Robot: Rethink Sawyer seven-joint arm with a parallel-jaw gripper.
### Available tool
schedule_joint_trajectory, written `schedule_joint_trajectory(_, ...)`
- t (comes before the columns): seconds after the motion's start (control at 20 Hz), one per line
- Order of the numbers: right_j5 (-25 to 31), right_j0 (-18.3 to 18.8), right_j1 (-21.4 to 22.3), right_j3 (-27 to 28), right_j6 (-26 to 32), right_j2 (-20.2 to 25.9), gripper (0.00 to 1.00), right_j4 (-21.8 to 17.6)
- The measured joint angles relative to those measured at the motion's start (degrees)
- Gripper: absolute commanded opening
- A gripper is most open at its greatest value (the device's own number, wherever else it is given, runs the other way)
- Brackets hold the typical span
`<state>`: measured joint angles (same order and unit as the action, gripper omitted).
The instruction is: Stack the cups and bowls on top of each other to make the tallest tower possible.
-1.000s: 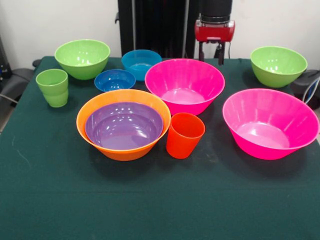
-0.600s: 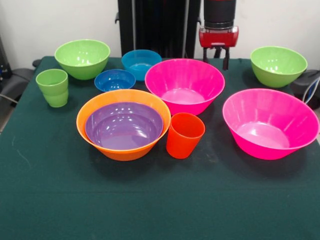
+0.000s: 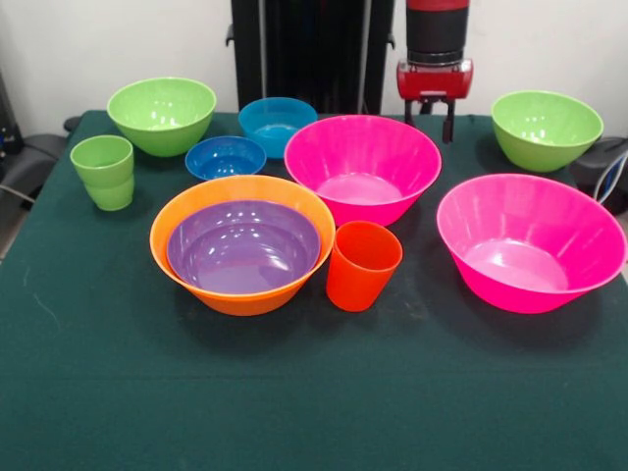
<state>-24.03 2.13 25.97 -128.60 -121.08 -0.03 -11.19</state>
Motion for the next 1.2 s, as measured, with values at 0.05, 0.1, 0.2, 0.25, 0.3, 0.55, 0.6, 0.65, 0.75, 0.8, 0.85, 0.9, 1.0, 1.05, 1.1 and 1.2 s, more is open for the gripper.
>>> schedule_joint_trajectory(0.05,-0.2,0.0,-0.2,0.0,0.0,0.0,1.00,0.0)
schedule_joint_trajectory(0.1,-0.2,0.0,-0.1,0.0,0.0,0.1,1.00,0.0)
schedule_joint_trajectory(0.2,-0.2,0.1,0.1,0.0,0.0,0.1,1.00,0.0)
schedule_joint_trajectory(0.25,-0.2,0.1,0.3,0.0,0.0,0.1,1.00,0.0)
schedule_joint_trajectory(0.3,-0.2,0.3,0.8,0.0,0.0,0.2,1.00,0.0)
schedule_joint_trajectory(0.55,0.7,1.0,3.6,0.0,0.0,0.3,1.00,0.0)
schedule_joint_trajectory(0.6,1.2,1.1,4.4,0.0,0.0,0.3,1.00,0.0)
schedule_joint_trajectory(0.65,1.8,1.2,5.1,-0.1,0.0,0.4,1.00,0.0)
schedule_joint_trajectory(0.75,2.9,1.5,6.3,-0.2,0.0,0.5,1.00,0.0)
schedule_joint_trajectory(0.8,5.0,1.9,8.3,-0.5,0.0,0.8,1.00,0.0)
schedule_joint_trajectory(0.85,6.0,2.1,9.2,-0.6,0.0,1.0,1.00,0.0)
schedule_joint_trajectory(0.9,7.4,2.5,10.3,-0.8,0.0,1.2,1.00,0.0)
schedule_joint_trajectory(1.0,10.0,3.1,12.4,-1.0,0.0,1.6,1.00,0.0)
schedule_joint_trajectory(1.05,12.0,3.6,14.0,-1.2,0.0,1.8,1.00,0.0)
schedule_joint_trajectory(1.1,13.6,4.1,15.2,-1.3,0.0,2.0,1.00,0.0)
schedule_joint_trajectory(1.2,15.4,4.6,16.6,-1.3,0.0,2.3,1.00,-0.1)
